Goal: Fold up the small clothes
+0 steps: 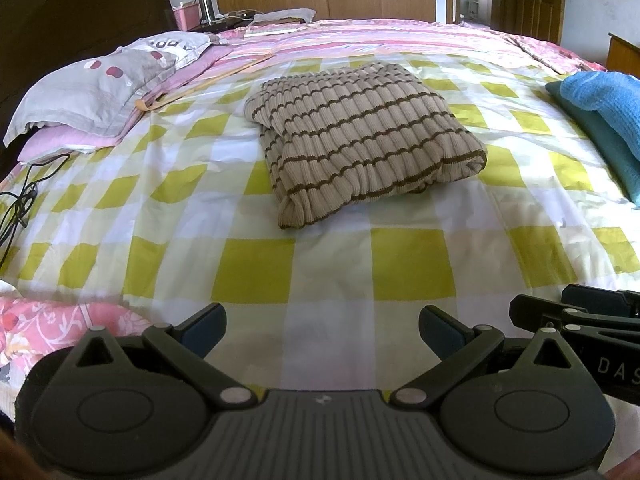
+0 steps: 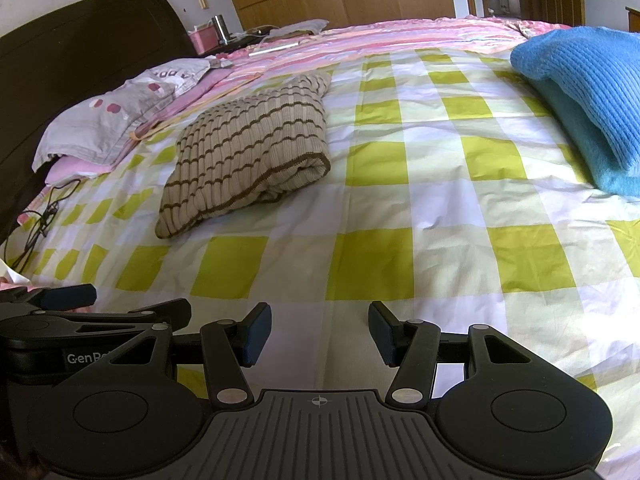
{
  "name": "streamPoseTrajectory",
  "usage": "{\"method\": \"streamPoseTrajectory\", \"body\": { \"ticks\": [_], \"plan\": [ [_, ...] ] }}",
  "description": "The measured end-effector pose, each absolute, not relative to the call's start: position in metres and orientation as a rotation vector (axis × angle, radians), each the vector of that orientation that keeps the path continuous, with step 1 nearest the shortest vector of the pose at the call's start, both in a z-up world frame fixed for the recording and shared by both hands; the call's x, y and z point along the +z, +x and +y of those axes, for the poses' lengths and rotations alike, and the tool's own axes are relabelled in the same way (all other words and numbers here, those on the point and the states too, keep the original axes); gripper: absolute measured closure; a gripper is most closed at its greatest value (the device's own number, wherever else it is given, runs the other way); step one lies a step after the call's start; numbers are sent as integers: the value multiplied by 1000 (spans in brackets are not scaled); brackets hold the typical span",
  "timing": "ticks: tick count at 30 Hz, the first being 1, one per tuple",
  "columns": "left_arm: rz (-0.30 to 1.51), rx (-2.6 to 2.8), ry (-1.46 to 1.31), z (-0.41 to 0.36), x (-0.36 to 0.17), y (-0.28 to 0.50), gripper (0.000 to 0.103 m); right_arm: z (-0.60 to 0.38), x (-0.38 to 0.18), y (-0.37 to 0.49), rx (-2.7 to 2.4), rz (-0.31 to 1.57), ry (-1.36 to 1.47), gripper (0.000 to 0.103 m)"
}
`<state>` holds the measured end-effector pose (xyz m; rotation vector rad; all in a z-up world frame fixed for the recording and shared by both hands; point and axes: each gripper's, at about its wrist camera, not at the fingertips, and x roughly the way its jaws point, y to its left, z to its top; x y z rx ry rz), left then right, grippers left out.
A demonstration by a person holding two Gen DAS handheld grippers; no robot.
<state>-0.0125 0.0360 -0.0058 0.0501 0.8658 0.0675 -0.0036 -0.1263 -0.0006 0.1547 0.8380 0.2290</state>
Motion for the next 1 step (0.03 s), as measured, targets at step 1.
{"method": "streamPoseTrajectory", "body": {
  "ticks": [1],
  "plan": [
    [869, 70, 51, 36, -6, -12, 0, -127, -1, -4, 230, 838, 156, 49]
  ]
}}
